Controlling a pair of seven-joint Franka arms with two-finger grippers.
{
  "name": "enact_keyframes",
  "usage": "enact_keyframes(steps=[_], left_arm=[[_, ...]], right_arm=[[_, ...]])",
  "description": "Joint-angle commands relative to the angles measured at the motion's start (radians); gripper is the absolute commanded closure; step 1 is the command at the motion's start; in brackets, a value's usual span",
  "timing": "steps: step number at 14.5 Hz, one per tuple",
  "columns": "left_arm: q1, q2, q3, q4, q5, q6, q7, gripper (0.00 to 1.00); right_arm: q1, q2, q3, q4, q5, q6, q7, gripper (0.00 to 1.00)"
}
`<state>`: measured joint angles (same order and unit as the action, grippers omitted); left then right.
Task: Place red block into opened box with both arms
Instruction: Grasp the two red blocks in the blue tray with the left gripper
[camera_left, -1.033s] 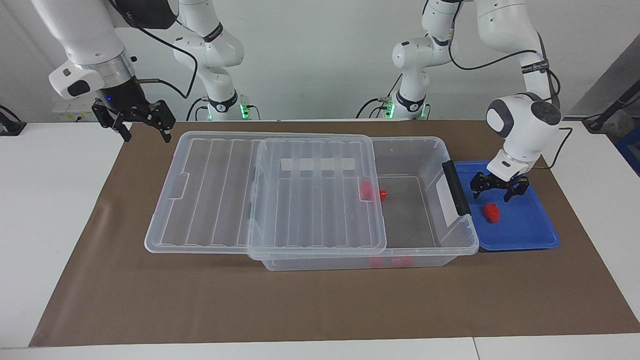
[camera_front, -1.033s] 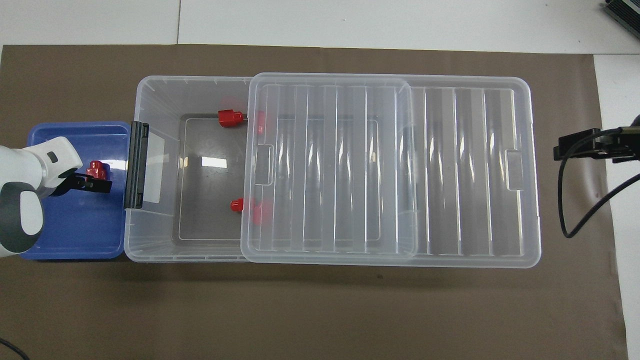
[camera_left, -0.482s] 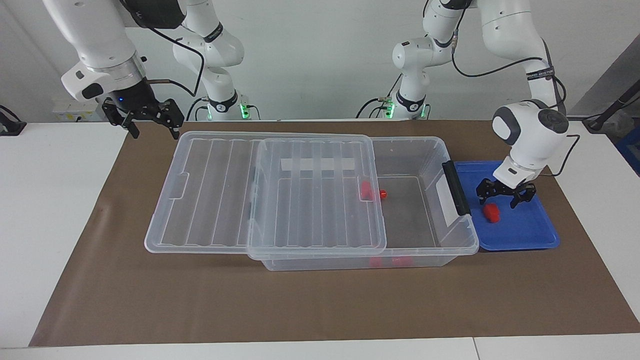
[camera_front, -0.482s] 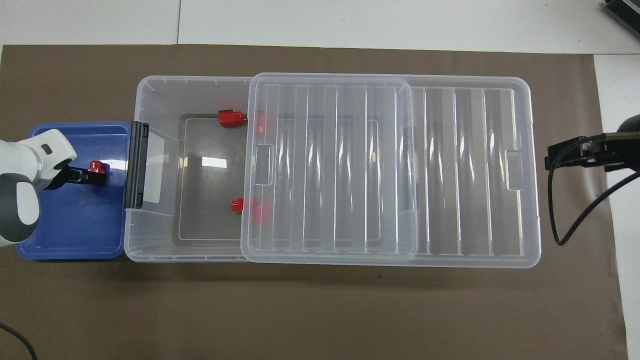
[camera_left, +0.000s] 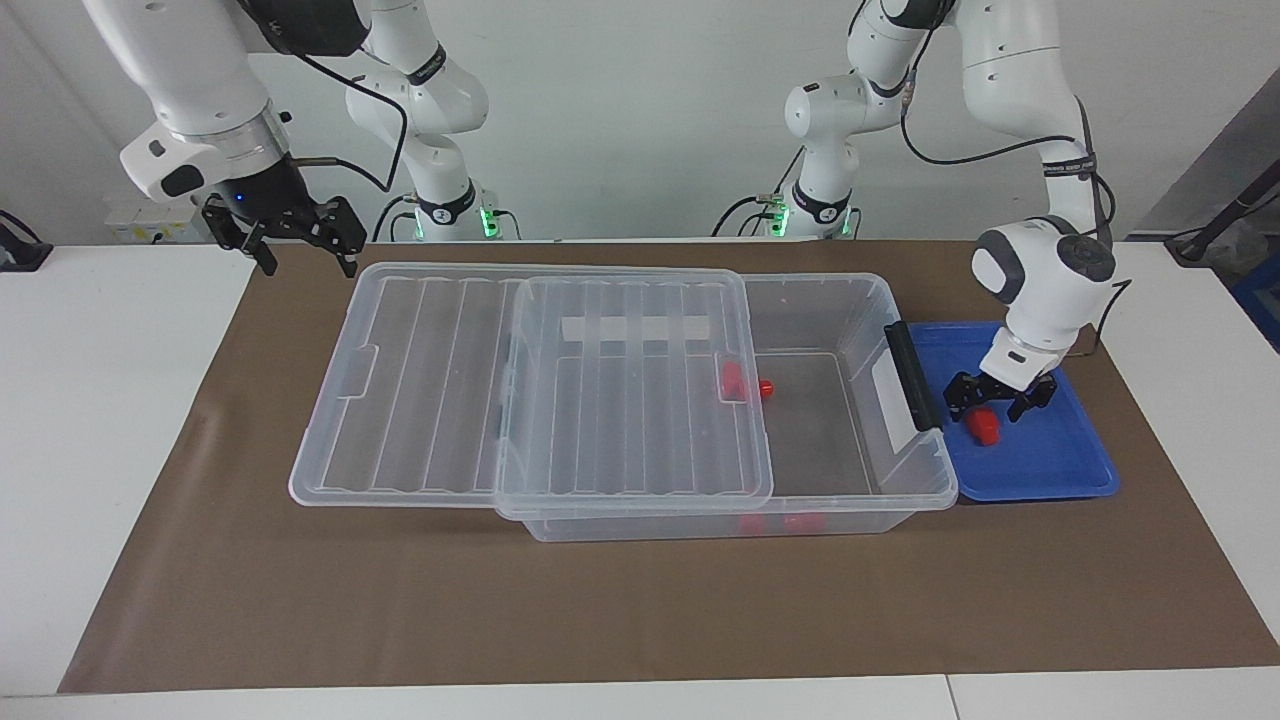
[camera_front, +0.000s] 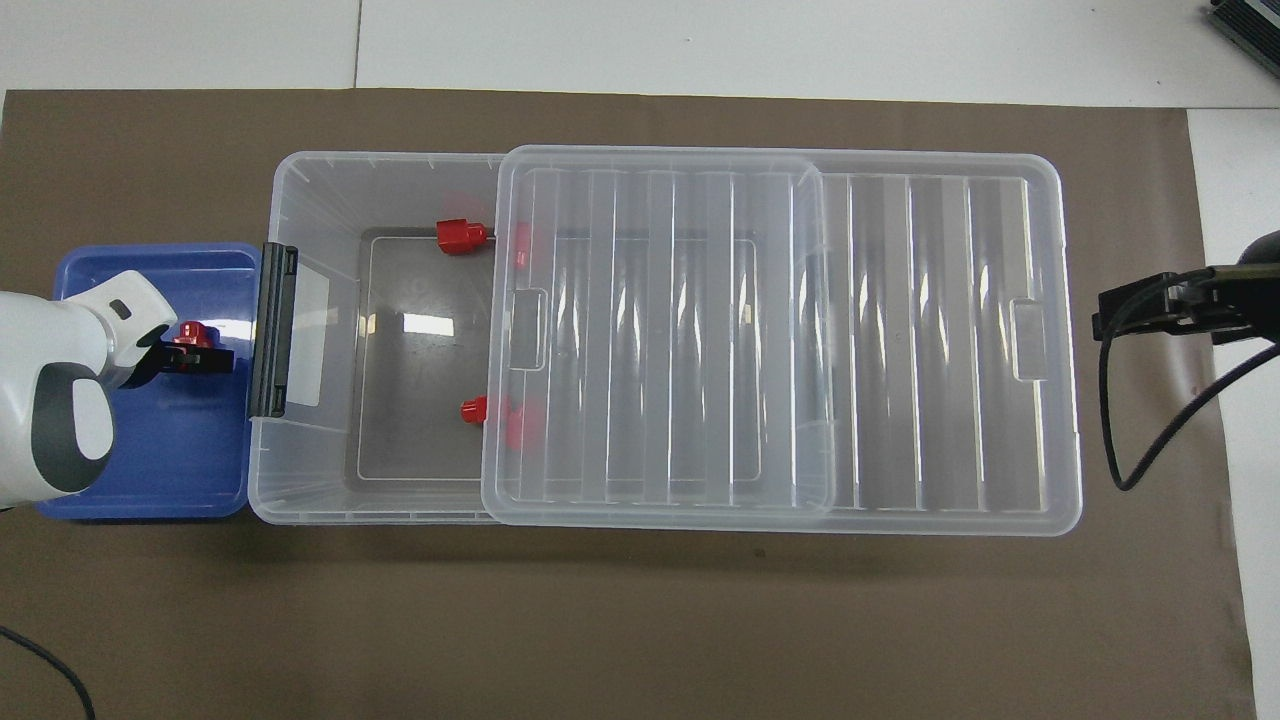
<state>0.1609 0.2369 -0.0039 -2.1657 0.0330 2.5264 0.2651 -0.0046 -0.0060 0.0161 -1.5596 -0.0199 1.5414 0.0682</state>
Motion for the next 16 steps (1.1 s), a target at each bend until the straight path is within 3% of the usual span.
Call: enact_keyframes(steps=[1,4,8,10,14,16], left_arm=[[-0.004,-0.002,0.002,-0.003,0.007,0.015,-0.018,0.35],[-0.007,-0.002,0.002,0.0,0.007,-0.001,-0.017,0.98],[-0.009,-0.002,0.002,0.036,0.008,-0.075,-0.004,1.0],[-0.007,-0.011,0.002,0.095,0.008,-0.179,-0.001,1.0],[-0.012,-0.025,-0.01,0.409,0.004,-0.652,-0.003,1.0],[-0.012,-0.057,-0.027,0.496,-0.051,-0.8,-0.029,1.0]], right_arm=[[-0.006,-0.003,0.004,0.006,0.006,-0.015,0.009,0.0],[-0.006,-0.005,0.002,0.006,0.008,-0.014,0.009,0.0],[-0.006,-0.003,0.004,0.006,0.008,-0.014,0.009,0.0],[-0.006,-0.005,0.002,0.006,0.008,-0.014,0.009,0.0],[-0.006,-0.005,0.004,0.006,0.008,-0.014,0.009,0.0],[-0.006,-0.003,0.004,0.006,0.008,-0.014,0.009,0.0]])
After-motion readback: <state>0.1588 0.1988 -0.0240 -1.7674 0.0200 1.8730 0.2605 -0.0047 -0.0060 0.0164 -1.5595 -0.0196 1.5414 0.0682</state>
